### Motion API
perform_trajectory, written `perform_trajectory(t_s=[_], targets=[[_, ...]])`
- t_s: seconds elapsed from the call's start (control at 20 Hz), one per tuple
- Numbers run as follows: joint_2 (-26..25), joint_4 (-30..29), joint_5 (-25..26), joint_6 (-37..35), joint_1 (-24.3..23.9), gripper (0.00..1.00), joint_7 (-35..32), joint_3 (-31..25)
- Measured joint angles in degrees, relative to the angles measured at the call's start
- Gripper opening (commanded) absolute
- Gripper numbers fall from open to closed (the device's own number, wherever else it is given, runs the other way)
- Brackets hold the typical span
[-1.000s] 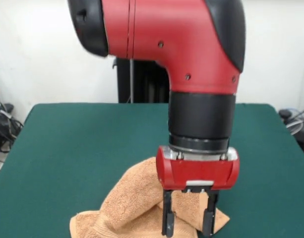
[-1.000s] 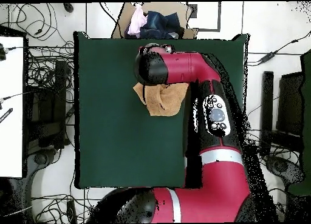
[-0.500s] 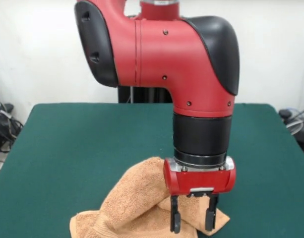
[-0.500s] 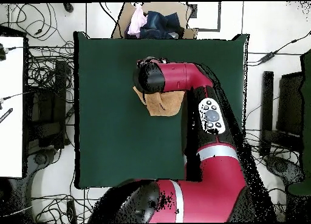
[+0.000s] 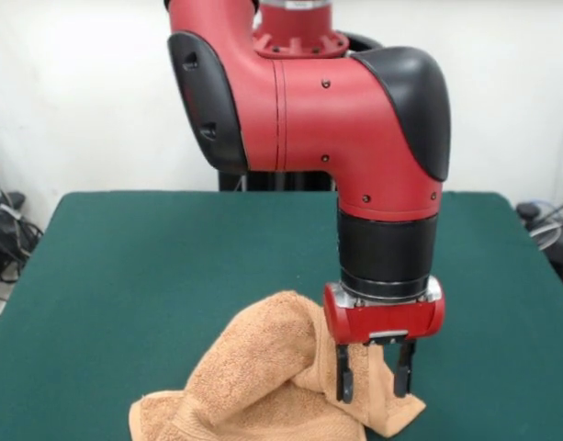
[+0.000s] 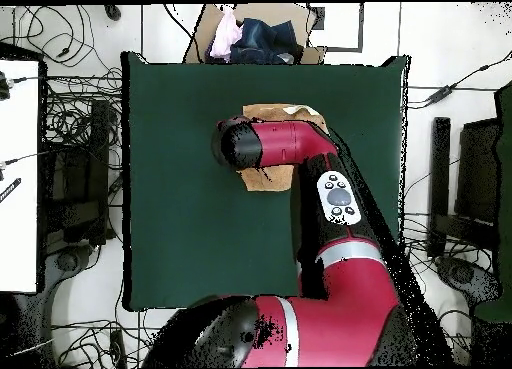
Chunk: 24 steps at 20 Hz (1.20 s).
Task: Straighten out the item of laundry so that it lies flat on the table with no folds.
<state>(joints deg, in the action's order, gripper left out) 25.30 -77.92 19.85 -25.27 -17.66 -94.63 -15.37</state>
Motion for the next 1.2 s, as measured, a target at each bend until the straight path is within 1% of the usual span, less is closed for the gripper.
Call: perform_trajectory(t_s=[0.25, 0.4, 0.6, 0.7, 1.05, 1.2], targets=[[-0.21, -1.11, 0.00, 0.71, -0.05, 1.00, 0.00, 0.00], [-0.97, -1.68, 0.06, 2.89, -0.15, 1.00, 0.00, 0.00], [-2.50, -2.18, 0.08, 6.53, -0.21, 1.00, 0.00, 0.00], [-4.34, -2.22, 0.07, 10.41, -0.34, 1.00, 0.00, 0.01], [-7.55, -2.22, 0.06, 18.01, -0.45, 1.00, 0.00, 0.13], [-7.63, -2.22, 0.06, 18.51, -0.44, 1.00, 0.00, 0.18]])
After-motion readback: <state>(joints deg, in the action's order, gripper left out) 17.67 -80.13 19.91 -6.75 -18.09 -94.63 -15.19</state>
